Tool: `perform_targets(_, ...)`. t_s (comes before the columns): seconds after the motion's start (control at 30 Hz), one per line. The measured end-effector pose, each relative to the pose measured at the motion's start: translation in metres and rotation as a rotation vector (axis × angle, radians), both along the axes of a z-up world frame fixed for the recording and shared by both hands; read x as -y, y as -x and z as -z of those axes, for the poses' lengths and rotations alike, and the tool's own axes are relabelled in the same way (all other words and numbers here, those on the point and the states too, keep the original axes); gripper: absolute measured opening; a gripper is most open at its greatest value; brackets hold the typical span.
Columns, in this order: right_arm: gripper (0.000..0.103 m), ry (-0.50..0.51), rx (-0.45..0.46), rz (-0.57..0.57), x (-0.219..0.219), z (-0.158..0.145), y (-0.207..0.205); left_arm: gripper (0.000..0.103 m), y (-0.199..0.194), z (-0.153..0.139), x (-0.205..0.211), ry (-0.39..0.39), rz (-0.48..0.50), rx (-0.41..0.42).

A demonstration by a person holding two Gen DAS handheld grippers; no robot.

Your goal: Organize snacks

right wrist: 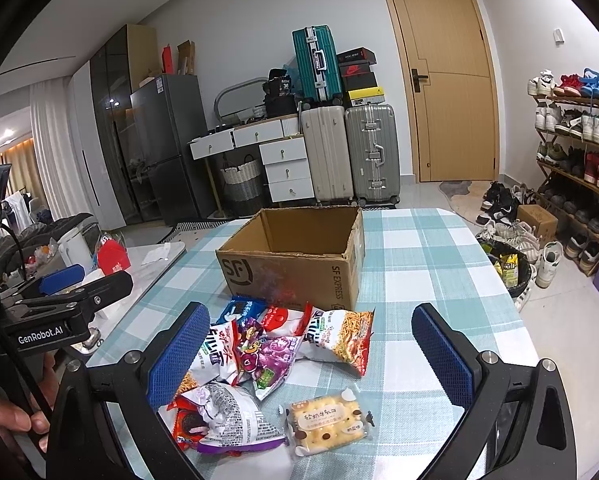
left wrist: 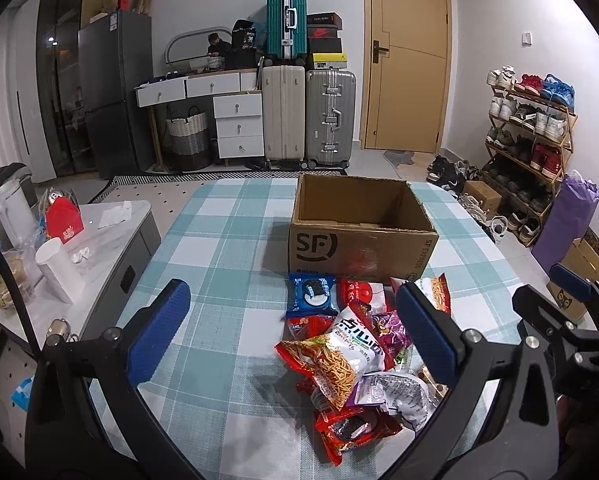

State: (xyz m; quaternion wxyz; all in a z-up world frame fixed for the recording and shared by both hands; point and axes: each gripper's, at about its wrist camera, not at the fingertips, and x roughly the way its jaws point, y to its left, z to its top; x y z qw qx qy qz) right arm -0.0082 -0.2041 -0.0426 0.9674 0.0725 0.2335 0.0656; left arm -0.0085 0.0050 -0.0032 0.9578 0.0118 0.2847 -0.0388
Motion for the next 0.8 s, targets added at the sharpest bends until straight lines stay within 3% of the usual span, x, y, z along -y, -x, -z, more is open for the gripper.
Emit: perform_targets(0.8, 0.103, -0.006, -0.007, -0.007, -0.0009, 0.0038, 0.0023, 0.103, 0.0041, -0.0011, -0.0014, 0.0, -0.006, 0.003)
